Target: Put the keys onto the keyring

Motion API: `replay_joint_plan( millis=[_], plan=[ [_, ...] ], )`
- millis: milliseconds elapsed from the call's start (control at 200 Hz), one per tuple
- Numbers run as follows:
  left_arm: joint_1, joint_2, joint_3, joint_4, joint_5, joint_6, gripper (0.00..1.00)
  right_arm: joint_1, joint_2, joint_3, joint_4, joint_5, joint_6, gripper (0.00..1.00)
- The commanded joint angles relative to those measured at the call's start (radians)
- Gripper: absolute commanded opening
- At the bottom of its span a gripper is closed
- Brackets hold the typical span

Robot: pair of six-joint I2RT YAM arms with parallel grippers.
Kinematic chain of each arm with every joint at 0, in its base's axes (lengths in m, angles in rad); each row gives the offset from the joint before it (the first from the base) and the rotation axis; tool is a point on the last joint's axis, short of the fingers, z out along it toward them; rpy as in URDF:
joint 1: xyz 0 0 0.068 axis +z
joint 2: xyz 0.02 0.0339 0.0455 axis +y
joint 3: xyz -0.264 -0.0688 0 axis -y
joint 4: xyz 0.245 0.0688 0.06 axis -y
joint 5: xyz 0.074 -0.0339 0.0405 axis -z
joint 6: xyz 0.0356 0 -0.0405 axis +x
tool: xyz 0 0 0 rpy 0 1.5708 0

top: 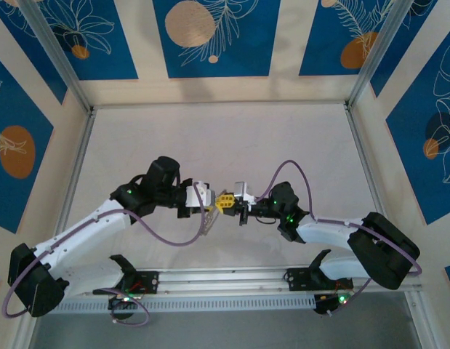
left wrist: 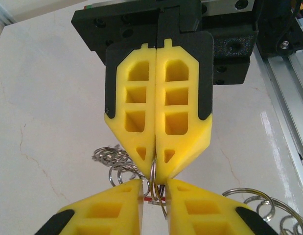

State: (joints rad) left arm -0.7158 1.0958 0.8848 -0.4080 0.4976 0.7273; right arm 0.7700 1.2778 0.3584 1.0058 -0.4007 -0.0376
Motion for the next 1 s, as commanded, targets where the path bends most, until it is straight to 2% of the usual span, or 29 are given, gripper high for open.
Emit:
replay_joint_plan(
  millis=[0, 260, 475, 675, 730, 900, 995],
  plan=[
    [0.010, 0.013, -0.004, -0.014, 0.025, -0.023, 0.19, 0.004, -0.014, 0.041, 0.067, -0.025, -0.020, 0.00],
    [0.013, 0.040, 0.003, -0.054, 0.032, -0.007, 0.18, 0.006, -0.026, 0.027, 0.079, -0.007, -0.025, 0.00],
    [0.022, 0.045, 0.027, -0.091, 0.016, 0.014, 0.00, 0.010, -0.037, 0.026, 0.040, -0.017, -0.042, 0.00],
    [0.028, 0.063, 0.045, -0.095, 0.045, 0.011, 0.00, 0.021, -0.023, 0.043, 0.018, -0.020, -0.063, 0.00],
    [0.029, 0.069, 0.059, -0.113, 0.018, 0.010, 0.00, 0.024, -0.023, 0.043, 0.007, 0.000, -0.076, 0.00],
    [0.008, 0.073, 0.115, -0.230, -0.130, 0.074, 0.00, 0.042, -0.074, 0.062, -0.228, 0.095, -0.186, 0.13],
    [-0.025, 0.074, 0.144, -0.286, -0.231, 0.107, 0.00, 0.046, -0.089, 0.048, -0.263, 0.131, -0.214, 0.18]
  ],
)
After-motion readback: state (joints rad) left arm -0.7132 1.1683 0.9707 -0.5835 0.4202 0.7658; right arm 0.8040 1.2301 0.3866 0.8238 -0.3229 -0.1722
